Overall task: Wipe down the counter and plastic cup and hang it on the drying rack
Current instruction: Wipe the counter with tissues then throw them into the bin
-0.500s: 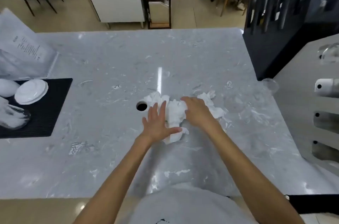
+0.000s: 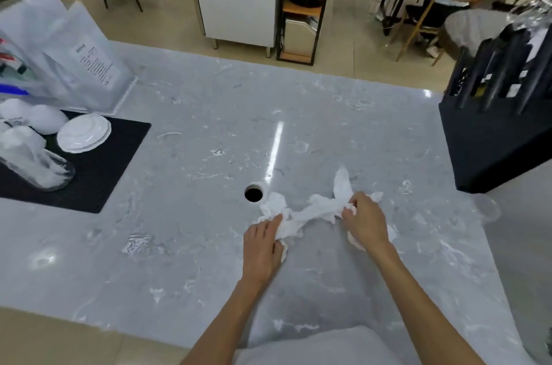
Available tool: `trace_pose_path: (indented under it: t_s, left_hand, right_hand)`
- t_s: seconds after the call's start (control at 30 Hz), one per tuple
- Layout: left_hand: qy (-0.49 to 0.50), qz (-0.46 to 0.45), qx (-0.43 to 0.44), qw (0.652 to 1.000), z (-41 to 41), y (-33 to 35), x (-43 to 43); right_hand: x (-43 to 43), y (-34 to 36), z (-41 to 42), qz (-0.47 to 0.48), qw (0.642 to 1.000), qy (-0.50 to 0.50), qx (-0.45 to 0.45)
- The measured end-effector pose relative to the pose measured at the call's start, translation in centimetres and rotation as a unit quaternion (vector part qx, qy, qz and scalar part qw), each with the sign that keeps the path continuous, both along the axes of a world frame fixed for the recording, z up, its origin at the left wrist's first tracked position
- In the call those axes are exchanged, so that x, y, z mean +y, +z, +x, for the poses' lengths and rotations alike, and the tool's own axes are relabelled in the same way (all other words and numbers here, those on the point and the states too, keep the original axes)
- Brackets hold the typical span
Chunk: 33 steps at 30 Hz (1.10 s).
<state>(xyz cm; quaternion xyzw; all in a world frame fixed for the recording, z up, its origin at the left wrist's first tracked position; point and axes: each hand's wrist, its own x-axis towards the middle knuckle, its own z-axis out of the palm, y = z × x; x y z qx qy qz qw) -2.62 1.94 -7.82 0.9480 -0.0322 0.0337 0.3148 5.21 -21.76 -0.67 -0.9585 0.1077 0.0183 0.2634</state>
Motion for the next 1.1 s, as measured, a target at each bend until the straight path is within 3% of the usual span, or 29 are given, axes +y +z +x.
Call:
trace_pose_path:
  t_s: [0.07,0.1,0.2,0.27,0.4,0.57,0.63,0.7,0.8,0.9,1.03,1.1]
  left_hand:
    - [0.003,0.005,-0.006,1.000,-0.5,-0.5,0.2]
    - [0.002,0.010,-0.005,1.000,-0.6,-0.8,0.1]
    - [-0.006,0.022,-0.019,1.000,-0.5,-1.5,-0.3]
    - [0.005,0.016,-0.031,0.999,-0.5,-1.9,-0.3]
    - [0.011,0.026,-0.019,0.999,-0.6,-2.1,-0.1]
    - [-0.020,0.043,-0.010,0.999,-0.4,-1.9,0.2]
    - [-0.020,0.047,-0.006,0.999,-0.4,-1.6,0.1]
    - [-0.011,0.045,-0.008,0.999,-0.5,-1.2,-0.2]
    - [-0.003,0.042,-0.007,0.999,-0.8,-0.4,-0.2]
    - [0.021,0.012,0.024,0.999,-1.2,0.8,-0.4]
    - [0.114,-0.161,0.119,0.973,-2.4,3.1,-0.3]
    - [0.157,-0.342,0.166,0.911,-3.3,4.8,-0.4]
  right_hand:
    - [-1.0,0.0,0.8,-0.056,0.997,-0.056,0.001]
    - [-1.1,0.0,1.2,-0.076,0.993,-0.074,0.053]
    - [-0.6,-0.3,1.5,0.018,0.971,-0.110,0.214]
    - [0.7,-2.0,0.8,0.049,0.964,-0.117,0.232]
    - [4.5,-5.9,-3.2,-0.089,0.990,-0.076,0.082]
    - [5.4,-7.8,-5.8,-0.104,0.992,-0.046,-0.056]
    - [5.0,-7.2,-5.6,-0.030,0.996,-0.046,-0.075]
    - [4.6,-5.7,-5.2,0.149,0.981,-0.094,-0.081]
    - [4.7,-3.2,-5.7,0.359,0.914,-0.189,-0.029]
    - [5.3,-1.8,-8.8,0.446,0.860,-0.246,0.009]
    - [5.3,-0.6,-13.3,0.500,0.809,-0.296,0.090]
    - [4.7,0.2,-14.8,0.531,0.779,-0.316,0.101]
